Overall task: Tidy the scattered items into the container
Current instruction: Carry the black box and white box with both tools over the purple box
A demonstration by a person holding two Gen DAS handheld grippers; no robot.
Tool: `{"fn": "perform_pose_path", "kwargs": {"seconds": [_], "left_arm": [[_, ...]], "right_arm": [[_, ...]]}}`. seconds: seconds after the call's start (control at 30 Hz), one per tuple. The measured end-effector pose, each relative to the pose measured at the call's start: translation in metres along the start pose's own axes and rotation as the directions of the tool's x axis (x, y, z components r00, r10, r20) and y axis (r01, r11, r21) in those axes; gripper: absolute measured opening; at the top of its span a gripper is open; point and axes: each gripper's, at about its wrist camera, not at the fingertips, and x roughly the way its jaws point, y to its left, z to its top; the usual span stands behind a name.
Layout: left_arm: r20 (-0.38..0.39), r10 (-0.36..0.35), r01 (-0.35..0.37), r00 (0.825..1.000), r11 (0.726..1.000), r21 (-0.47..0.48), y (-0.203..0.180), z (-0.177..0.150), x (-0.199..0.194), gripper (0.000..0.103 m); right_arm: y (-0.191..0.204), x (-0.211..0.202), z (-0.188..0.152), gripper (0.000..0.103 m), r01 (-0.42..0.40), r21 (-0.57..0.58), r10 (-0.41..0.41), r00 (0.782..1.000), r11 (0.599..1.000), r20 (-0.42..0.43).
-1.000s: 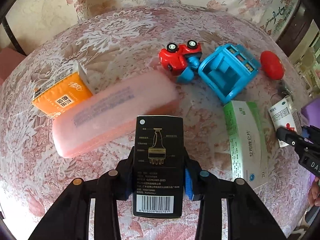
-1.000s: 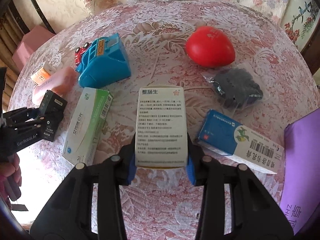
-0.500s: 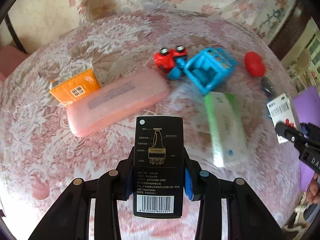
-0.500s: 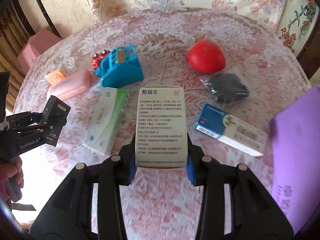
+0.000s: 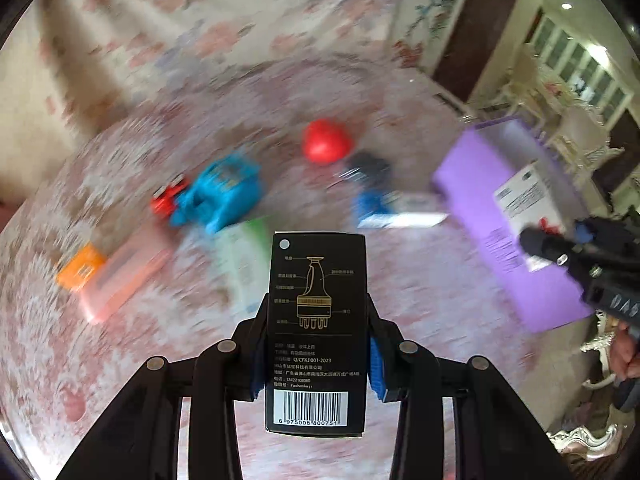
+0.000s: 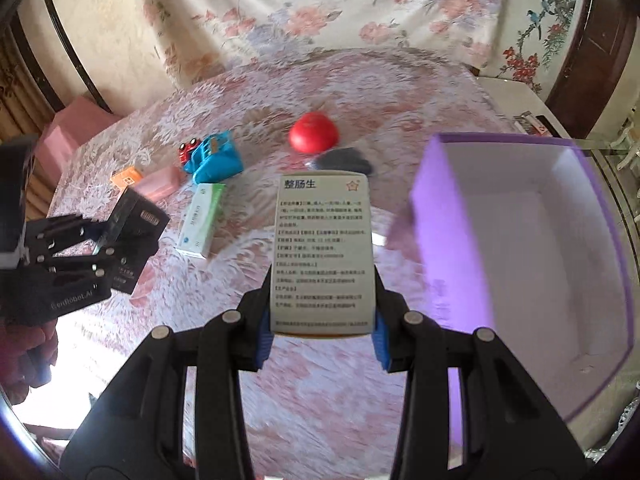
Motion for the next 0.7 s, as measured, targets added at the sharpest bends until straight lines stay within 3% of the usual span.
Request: {"fn": "perform_pose_path", "kwargs": {"seconds": [0.27, 0.4, 0.57, 0.7], "left_arm": [[0.032, -0.111, 0.11, 0.993, 0.994, 0.007, -0.126, 0.055, 0.004, 0.039], [0.02, -0.15, 0.15, 0.989, 0.988, -0.018, -0.182, 0.082, 0.023, 0.039], [-0.058, -0.133, 0.13, 0.989, 0.99, -0.047, -0.234, 0.107, 0.07, 0.039], [-0.111, -0.069, 0.064, 0.991, 0.997, -0.053, -0.253, 0.117, 0.107, 0.039]], "right_arm": [[-0.101, -0.035, 0.016, 0.043, 0.025, -0.047, -0.024, 0.999, 0.999, 0.024], [-0.151, -0.015, 0.022, 0.043, 0.031, -0.045, -0.032, 0.999, 0.999, -0.023], [-0.21, 0.017, 0.029, 0.042, 0.036, -0.034, -0.039, 0.995, 0.999, -0.095], [-0.24, 0.042, 0.034, 0.042, 0.03, -0.035, -0.035, 0.99, 0.999, -0.135]]}}
